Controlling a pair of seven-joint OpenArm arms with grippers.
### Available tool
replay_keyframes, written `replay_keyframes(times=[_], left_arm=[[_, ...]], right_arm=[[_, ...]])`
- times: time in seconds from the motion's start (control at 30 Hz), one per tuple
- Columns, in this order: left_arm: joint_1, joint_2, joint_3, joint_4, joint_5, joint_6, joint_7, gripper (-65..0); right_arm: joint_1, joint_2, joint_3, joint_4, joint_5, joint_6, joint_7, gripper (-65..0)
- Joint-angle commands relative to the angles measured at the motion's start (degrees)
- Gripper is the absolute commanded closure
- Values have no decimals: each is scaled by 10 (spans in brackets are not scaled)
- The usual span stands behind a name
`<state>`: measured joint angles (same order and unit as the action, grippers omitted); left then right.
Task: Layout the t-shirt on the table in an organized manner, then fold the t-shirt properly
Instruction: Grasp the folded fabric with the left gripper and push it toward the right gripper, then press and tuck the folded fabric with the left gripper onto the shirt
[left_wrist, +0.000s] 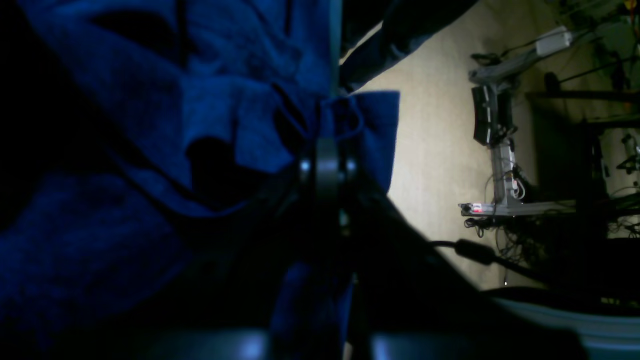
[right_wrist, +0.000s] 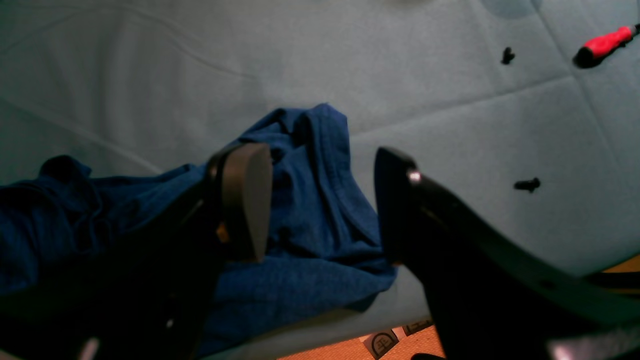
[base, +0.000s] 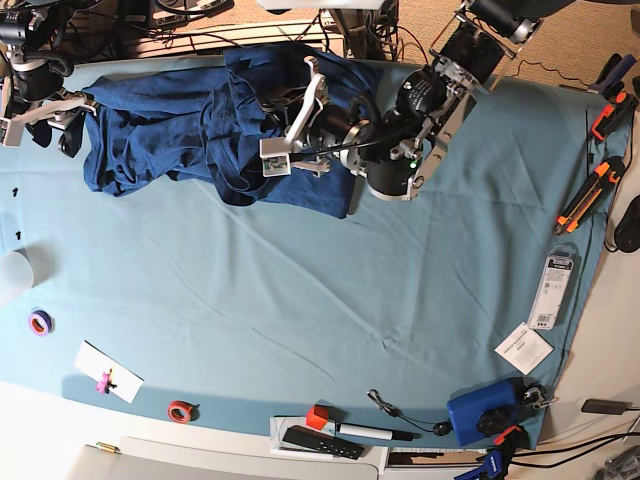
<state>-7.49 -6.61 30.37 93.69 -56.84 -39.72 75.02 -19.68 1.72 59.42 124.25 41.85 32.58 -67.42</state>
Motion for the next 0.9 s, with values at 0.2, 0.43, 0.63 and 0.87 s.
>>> replay_keyframes(times=[0.2, 0.43, 0.63, 0.87], left_arm=[[-11, 7, -9, 15, -42, -3, -12, 0], [-10, 7, -73, 29, 13, -3, 48, 0], [-9, 5, -114, 29, 26, -3, 50, 0], [-9, -22, -113, 29, 26, -3, 50, 0]], right_arm=[[0, 7, 3, 9, 7, 0, 16, -324], [0, 7, 3, 9, 7, 0, 16, -324], [0, 7, 3, 9, 7, 0, 19, -324], [0, 7, 3, 9, 7, 0, 19, -324]])
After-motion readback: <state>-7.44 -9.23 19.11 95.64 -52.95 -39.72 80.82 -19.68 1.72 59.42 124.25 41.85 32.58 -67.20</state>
